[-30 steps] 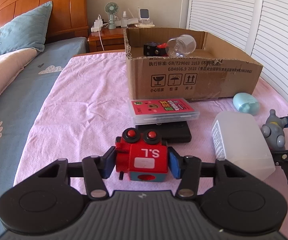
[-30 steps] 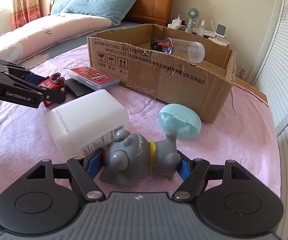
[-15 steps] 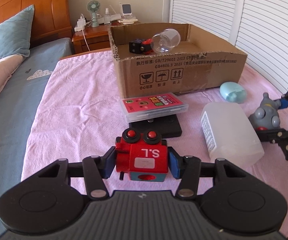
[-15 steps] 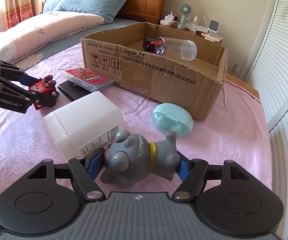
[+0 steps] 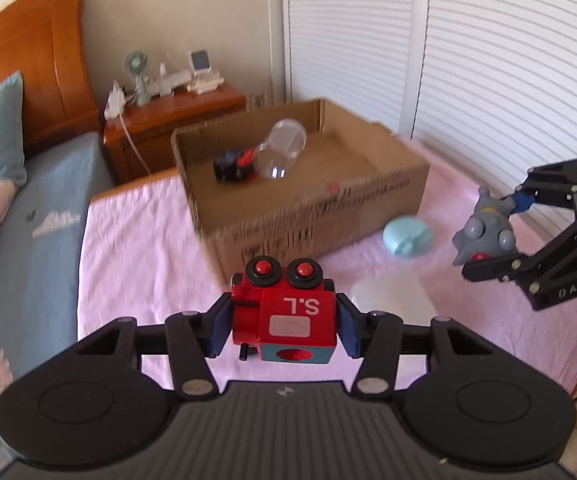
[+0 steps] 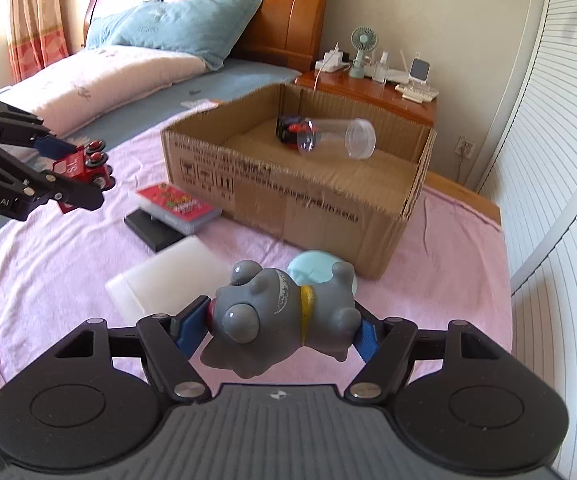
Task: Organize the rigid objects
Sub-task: 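Close the left gripper on the toy car while the right gripper grasps the grey toy dog, then drop the toy car into the box with the left gripper while the right carries the dog there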
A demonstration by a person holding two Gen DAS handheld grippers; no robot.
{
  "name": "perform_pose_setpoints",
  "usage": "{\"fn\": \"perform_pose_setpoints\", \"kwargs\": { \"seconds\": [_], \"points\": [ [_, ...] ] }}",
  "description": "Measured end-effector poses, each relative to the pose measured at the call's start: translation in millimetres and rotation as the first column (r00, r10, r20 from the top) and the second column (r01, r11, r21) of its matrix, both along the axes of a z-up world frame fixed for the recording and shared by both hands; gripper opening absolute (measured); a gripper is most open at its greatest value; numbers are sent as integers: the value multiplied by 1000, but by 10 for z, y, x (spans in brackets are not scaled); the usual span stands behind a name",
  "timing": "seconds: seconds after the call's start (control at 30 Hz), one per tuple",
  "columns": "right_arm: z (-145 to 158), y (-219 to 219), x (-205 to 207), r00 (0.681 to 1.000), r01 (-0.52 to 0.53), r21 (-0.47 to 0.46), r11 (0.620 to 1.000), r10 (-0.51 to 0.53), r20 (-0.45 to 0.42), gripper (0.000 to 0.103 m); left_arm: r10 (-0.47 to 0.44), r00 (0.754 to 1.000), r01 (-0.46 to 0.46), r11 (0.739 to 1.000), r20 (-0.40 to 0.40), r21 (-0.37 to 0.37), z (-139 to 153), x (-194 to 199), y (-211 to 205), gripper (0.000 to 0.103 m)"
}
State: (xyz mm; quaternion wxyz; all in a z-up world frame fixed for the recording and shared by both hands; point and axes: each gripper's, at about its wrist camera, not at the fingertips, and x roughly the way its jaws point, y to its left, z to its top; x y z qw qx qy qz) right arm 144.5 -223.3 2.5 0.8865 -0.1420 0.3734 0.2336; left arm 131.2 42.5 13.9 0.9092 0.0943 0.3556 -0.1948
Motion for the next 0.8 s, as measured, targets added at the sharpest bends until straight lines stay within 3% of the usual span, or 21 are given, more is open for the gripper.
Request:
{"fn": "perform_pose_setpoints", "kwargs": {
  "seconds": [0.1, 0.23, 0.57, 0.6, 0.63, 0.7, 0.8],
  "points": [
    [90, 27, 50, 1000, -5, 4, 1000, 5, 28, 76, -25, 999, 26, 999, 30, -23, 154, 207, -98, 52],
    [172, 74, 117, 998, -12, 2, 1000, 12, 59, 76, -30, 997, 30, 1000, 72, 1, 224, 533, -233, 52],
    [240, 147, 207, 997, -15, 7, 1000, 15, 76, 76, 27, 999, -28, 999, 26, 27, -24, 1083, -328, 53],
    [246, 148, 207, 997, -15, 8, 1000, 15, 76, 76, 40, 999, -41, 999, 26, 25, -44, 1099, -317, 58],
    [251, 149, 210, 997, -15, 7, 1000, 15, 78, 76, 52, 998, -52, 998, 24, 26, -59, 1109, -310, 77],
    [266, 146, 205, 997, -15, 8, 1000, 14, 81, 76, 101, 995, -102, 994, 20, 31, -50, 1088, -283, 98],
    [288, 135, 208, 996, -14, 17, 1000, 12, 84, 76, 100, 994, -100, 995, 44, 10, 34, 965, -236, 99]
  ]
}}
